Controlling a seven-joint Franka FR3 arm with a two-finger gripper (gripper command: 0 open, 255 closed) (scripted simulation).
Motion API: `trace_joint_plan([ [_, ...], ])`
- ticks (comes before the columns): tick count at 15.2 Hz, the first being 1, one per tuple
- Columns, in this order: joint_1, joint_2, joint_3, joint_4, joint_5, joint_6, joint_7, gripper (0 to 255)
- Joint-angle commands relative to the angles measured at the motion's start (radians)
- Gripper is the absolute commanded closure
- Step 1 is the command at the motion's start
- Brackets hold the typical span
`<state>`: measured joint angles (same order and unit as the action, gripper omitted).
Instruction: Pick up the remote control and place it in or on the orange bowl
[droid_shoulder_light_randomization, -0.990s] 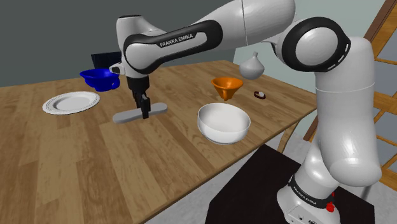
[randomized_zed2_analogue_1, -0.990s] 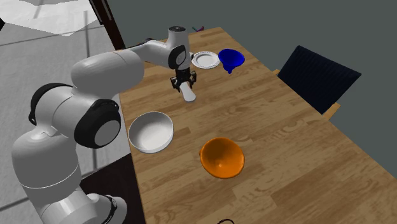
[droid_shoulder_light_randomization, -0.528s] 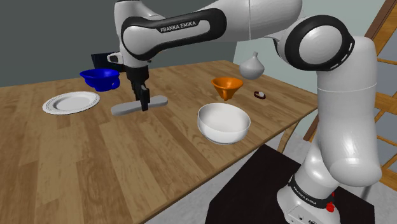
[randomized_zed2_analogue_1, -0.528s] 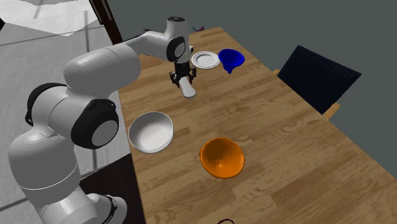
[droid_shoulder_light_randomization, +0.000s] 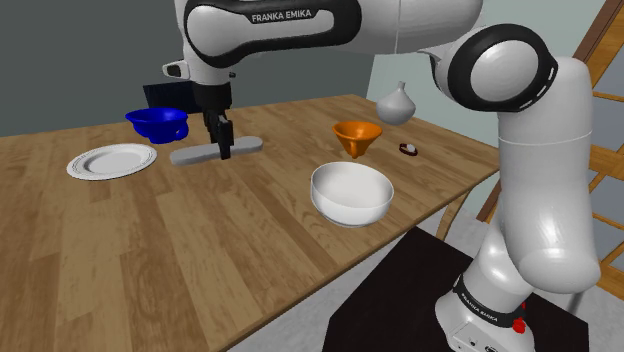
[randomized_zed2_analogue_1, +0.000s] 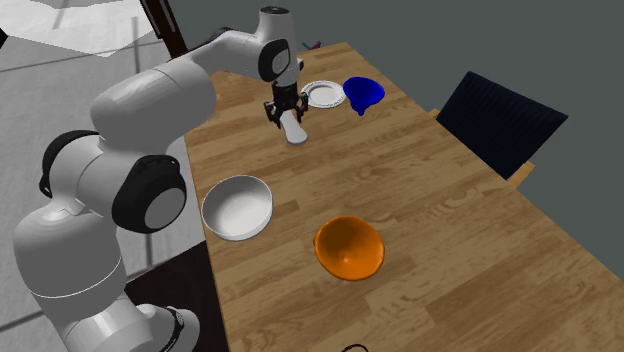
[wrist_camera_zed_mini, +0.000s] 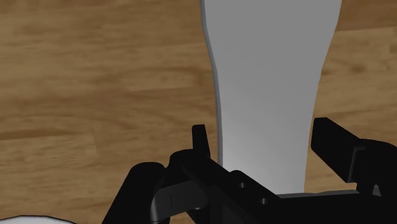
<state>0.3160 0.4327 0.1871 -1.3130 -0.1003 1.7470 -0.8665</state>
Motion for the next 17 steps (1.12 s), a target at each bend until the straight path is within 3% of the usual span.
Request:
trace_joint_plan([
  [1,0.001,0.001,0.0,0.03,0.0,-0.029,-0.002,255],
  [13,0.017,0.046,0.0,0.255,-0.006,-0.209,-0.007,255],
  [17,-0.058,-0.105,-0.013,0.028,0.024,-0.13,-0.077,255],
])
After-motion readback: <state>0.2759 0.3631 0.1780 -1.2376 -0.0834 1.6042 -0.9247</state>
